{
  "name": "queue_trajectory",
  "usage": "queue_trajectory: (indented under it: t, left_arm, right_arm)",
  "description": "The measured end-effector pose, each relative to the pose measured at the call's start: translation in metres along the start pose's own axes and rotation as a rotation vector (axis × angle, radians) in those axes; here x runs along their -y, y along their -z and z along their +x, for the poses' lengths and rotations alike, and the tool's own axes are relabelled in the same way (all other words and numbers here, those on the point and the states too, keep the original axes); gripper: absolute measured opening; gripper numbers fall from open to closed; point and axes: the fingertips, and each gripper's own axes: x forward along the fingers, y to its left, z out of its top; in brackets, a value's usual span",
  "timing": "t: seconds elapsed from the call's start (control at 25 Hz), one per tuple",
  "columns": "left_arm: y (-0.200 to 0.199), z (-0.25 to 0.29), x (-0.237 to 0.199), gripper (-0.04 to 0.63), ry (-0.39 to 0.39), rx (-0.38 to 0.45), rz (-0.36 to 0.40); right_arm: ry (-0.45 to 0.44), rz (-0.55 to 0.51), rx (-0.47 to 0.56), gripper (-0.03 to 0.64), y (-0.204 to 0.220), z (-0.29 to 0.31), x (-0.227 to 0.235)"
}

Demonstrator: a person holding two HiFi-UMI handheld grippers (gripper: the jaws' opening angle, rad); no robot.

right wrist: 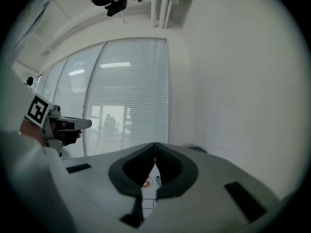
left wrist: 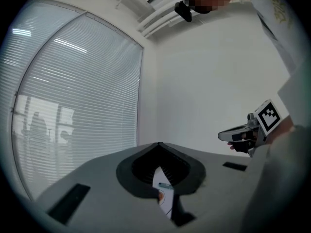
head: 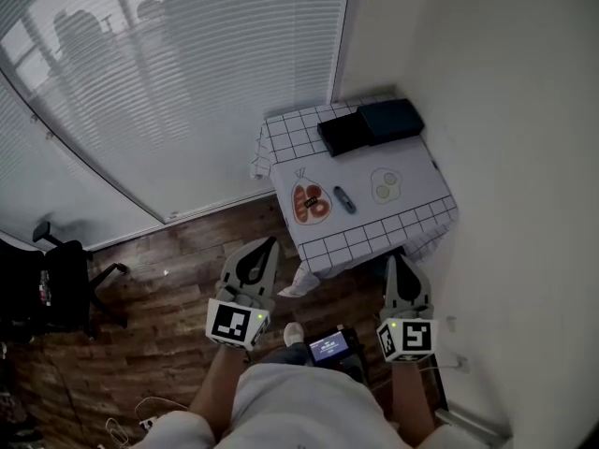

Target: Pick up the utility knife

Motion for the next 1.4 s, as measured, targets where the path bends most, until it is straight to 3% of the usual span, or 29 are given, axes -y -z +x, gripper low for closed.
queue_trajectory:
  t: [0.4,0.76,1.4]
  left_arm:
    - [0.011,0.042,-0.022,0.008,0.018,-0.013,-0.003]
    - [0.036,0.097,-0.036,0.008,0.008,-0.078,-0.021]
    - [0.130,0.180,-0.041,0.008,0.042,-0.245,-0.075]
  right_arm:
    - [-0.011,-0.018,-0.058,0.008,0.011,0.045,0.014]
    - [-0.079,-0.026,-0.128,0.008,0.040,0.109,0.024]
    - [-0.160,-0.019,-0.288,0.008,0.125,0.192,0.045]
